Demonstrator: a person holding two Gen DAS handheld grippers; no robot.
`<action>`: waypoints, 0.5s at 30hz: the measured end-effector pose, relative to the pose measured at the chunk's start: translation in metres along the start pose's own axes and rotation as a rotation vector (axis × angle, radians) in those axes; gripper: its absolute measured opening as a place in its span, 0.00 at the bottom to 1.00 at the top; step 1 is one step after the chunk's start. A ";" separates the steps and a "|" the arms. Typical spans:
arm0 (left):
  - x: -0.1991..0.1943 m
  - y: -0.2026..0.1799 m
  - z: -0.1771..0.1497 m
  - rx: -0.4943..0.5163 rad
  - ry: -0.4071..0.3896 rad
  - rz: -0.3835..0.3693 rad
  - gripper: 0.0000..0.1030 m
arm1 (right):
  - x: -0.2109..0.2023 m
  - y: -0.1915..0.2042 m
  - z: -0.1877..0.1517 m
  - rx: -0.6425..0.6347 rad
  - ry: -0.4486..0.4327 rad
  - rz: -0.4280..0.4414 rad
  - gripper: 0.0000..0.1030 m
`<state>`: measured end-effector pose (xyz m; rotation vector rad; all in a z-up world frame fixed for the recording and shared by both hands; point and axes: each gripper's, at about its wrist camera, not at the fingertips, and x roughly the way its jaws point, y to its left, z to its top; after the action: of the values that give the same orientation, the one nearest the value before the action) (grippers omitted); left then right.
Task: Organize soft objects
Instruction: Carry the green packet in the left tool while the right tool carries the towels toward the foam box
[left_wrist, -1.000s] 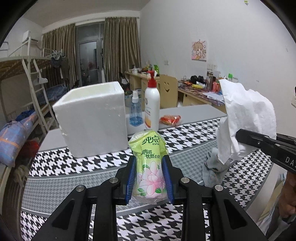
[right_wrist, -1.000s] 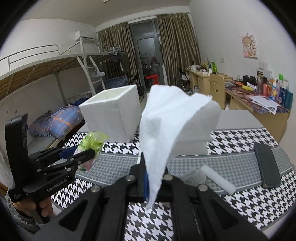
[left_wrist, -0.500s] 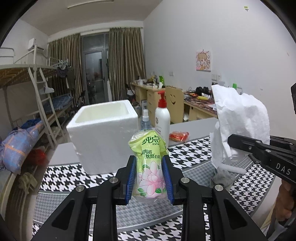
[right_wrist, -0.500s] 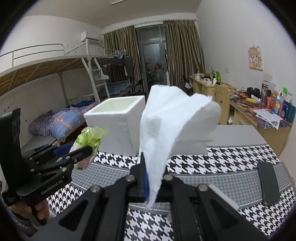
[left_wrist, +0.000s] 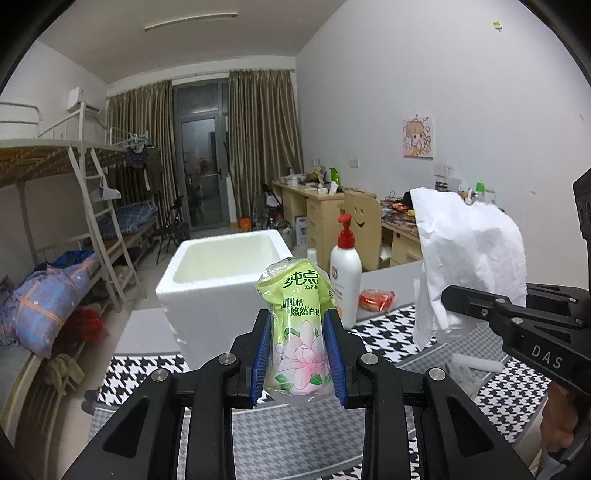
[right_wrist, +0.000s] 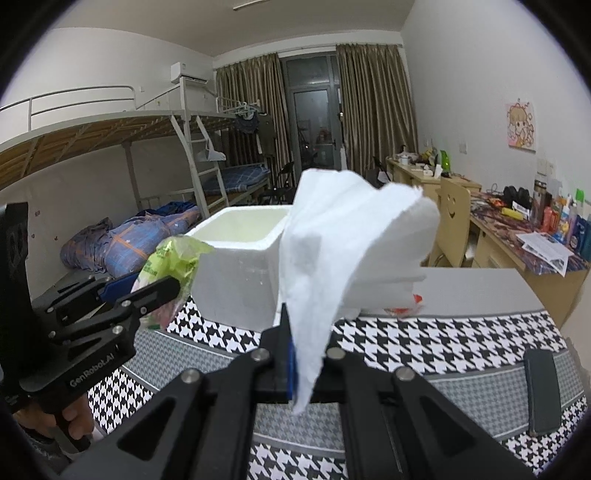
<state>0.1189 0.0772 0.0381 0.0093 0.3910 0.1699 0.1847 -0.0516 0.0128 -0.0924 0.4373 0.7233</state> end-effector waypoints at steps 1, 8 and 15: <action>0.000 0.001 0.003 0.000 -0.003 -0.001 0.30 | 0.000 0.001 0.001 -0.004 -0.002 0.001 0.05; 0.000 0.001 0.018 0.006 -0.034 0.008 0.30 | 0.001 0.007 0.013 -0.034 -0.023 -0.003 0.05; 0.000 0.005 0.032 0.014 -0.061 0.017 0.30 | 0.003 0.008 0.026 -0.052 -0.044 0.001 0.05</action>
<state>0.1299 0.0825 0.0677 0.0312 0.3317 0.1832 0.1910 -0.0379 0.0352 -0.1245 0.3763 0.7362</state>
